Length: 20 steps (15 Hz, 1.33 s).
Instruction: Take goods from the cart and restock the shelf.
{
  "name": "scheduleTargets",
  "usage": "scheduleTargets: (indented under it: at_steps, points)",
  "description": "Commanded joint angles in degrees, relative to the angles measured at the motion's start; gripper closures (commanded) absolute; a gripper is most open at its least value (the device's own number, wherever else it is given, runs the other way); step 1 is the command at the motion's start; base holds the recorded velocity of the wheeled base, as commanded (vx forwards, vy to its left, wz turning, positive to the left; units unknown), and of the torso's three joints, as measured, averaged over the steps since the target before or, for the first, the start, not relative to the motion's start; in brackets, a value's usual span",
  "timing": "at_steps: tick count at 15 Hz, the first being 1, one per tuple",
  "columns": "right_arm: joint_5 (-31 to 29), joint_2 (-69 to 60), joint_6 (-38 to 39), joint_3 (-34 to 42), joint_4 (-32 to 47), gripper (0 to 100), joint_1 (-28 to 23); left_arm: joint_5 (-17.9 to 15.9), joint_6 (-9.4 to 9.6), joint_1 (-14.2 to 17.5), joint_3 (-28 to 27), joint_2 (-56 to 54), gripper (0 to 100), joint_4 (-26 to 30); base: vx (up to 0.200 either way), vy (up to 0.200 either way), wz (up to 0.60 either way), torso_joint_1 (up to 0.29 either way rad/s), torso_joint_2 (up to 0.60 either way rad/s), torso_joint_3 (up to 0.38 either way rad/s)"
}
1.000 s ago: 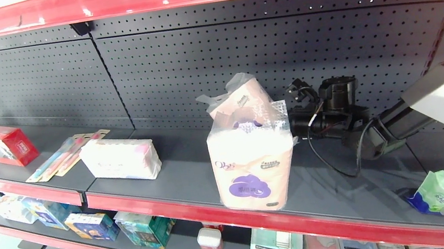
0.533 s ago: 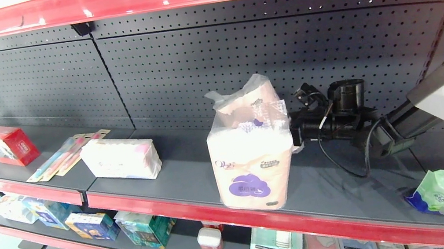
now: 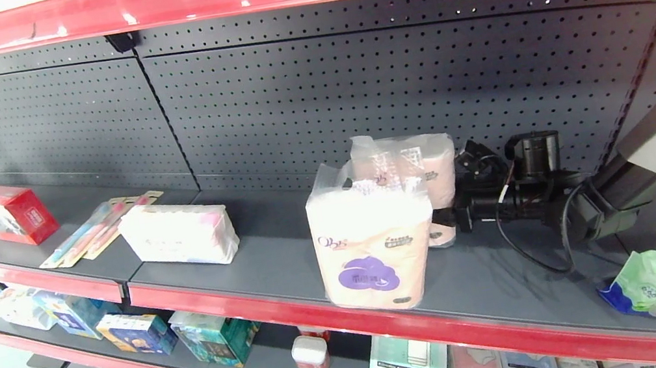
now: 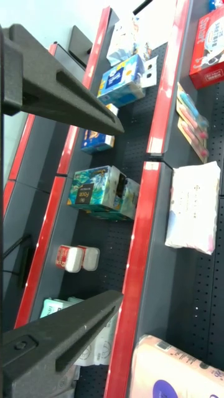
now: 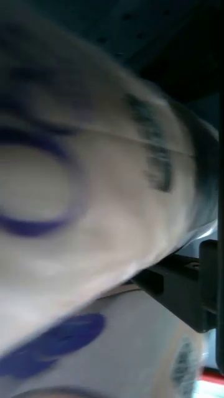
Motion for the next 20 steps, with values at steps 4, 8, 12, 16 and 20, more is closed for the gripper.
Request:
scheduleTargets:
  at_steps: [4,8,12,16,20]
  points:
    - [2.29,0.38,-3.94,2.12,-0.05,100,-2.38,0.02,0.02,-0.07,0.05,0.07,0,0.02,0.0,0.0,0.0,0.0,0.0,0.0]
    - [2.99,0.38,-4.03,2.65,-0.14,100,-2.38,0.02,0.02,0.02,0.05,0.07,0,0.02,0.0,0.0,0.0,0.0,0.0,0.0]
    - [2.81,0.64,-4.12,2.47,-0.23,100,-0.8,0.02,0.02,0.02,0.05,0.07,0,0.02,0.0,0.0,0.0,0.0,0.0,0.0]
    - [2.02,1.35,-3.15,1.86,-0.14,100,1.14,0.02,0.02,0.02,0.05,0.07,0,0.02,0.0,0.0,0.0,0.0,0.0,0.0]
    - [-2.46,1.96,-1.04,0.01,-0.14,100,1.4,0.02,0.02,0.02,0.05,0.07,0,0.02,0.0,0.0,0.0,0.0,0.0,0.0]
